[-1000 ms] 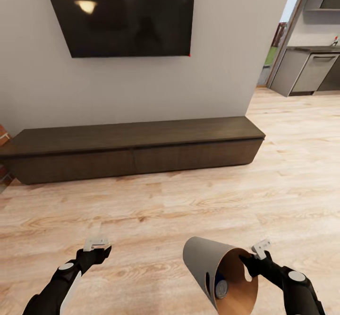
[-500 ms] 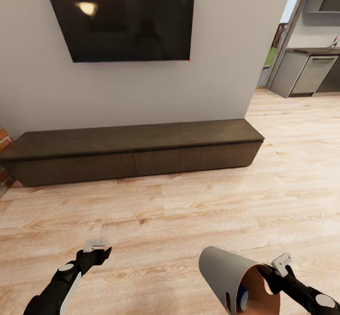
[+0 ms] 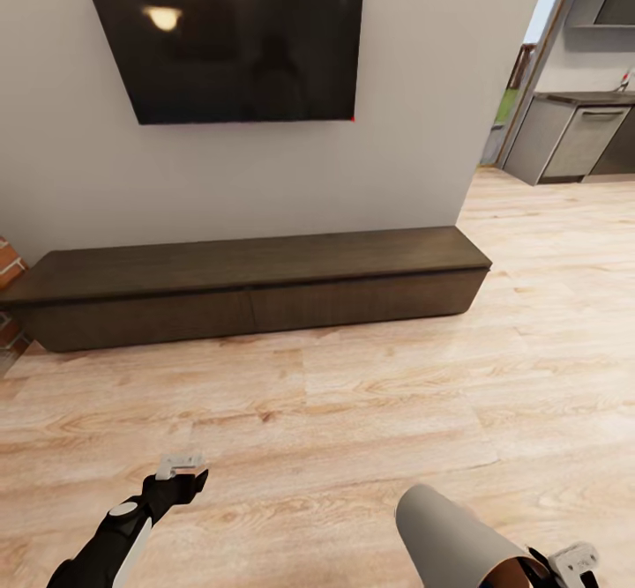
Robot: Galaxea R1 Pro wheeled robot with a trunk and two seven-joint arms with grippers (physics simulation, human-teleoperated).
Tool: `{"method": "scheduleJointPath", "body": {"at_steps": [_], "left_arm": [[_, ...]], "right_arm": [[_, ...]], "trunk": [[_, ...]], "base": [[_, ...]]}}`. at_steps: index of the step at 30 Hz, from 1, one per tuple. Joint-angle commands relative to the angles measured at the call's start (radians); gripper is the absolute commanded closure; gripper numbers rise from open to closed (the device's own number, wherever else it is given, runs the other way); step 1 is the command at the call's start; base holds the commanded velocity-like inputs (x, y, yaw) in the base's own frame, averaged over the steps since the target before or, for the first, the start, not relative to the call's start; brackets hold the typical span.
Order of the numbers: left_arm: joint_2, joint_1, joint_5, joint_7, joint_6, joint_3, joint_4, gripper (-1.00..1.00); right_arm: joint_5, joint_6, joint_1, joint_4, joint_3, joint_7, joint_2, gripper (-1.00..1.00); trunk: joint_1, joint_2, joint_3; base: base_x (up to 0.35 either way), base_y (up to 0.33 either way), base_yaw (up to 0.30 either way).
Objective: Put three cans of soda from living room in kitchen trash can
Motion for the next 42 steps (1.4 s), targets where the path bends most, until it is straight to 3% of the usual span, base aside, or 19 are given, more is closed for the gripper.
{"method": "scheduleJointPath", "body": {"at_steps": [1,8,15,20,29,30,36,42], "left_arm": [[0.0,0.0,0.0,0.0,-0.001,0.0,0.002,-1.0],[0.0,0.0,-0.001,0.0,-0.006,0.0,0.006,-1.0],[0.0,0.0,-0.003,0.0,-0.007,0.0,0.012,-1.0],[0.0,0.0,-0.003,0.0,-0.008,0.0,0.014,-1.0],[0.0,0.0,-0.002,0.001,-0.018,0.001,0.047,-1.0],[0.0,0.0,-0.003,0.0,-0.027,0.001,0.053,-1.0],[0.0,0.0,-0.004,0.001,-0.033,0.001,0.057,-1.0],[0.0,0.0,-0.004,0.002,-0.062,-0.004,0.097,-1.0]], "right_arm": [[-0.007,-0.007,0.002,0.006,-0.004,-0.006,-0.002,1.0],[-0.021,-0.016,0.012,0.03,-0.074,-0.092,-0.007,1.0],[-0.023,0.007,0.007,0.031,-0.085,-0.094,0.011,1.0],[-0.02,0.088,0.0,0.032,-0.085,-0.093,0.015,1.0],[-0.019,0.336,-0.074,0.031,-0.084,-0.089,0.016,1.0],[-0.019,0.404,-0.104,0.031,-0.084,-0.089,0.016,1.0],[-0.018,0.54,-0.18,0.031,-0.082,-0.09,0.023,1.0],[-0.016,0.836,-0.33,0.031,-0.028,-0.099,0.051,1.0]], "trunk": [[-0.004,0.007,0.003],[-0.031,0.056,0.025],[-0.058,0.105,0.047],[-0.077,0.14,0.063],[-0.111,0.203,0.091],[-0.115,0.21,0.094],[-0.138,0.252,0.113],[-0.161,0.294,0.132]], "base": [[0.0,0.0,0.0],[0.0,0.0,0.0],[0.0,0.0,0.0],[0.0,0.0,0.0],[0.0,0.0,0.0],[0.0,0.0,0.0],[0.0,0.0,0.0],[0.0,0.0,0.0]]}}
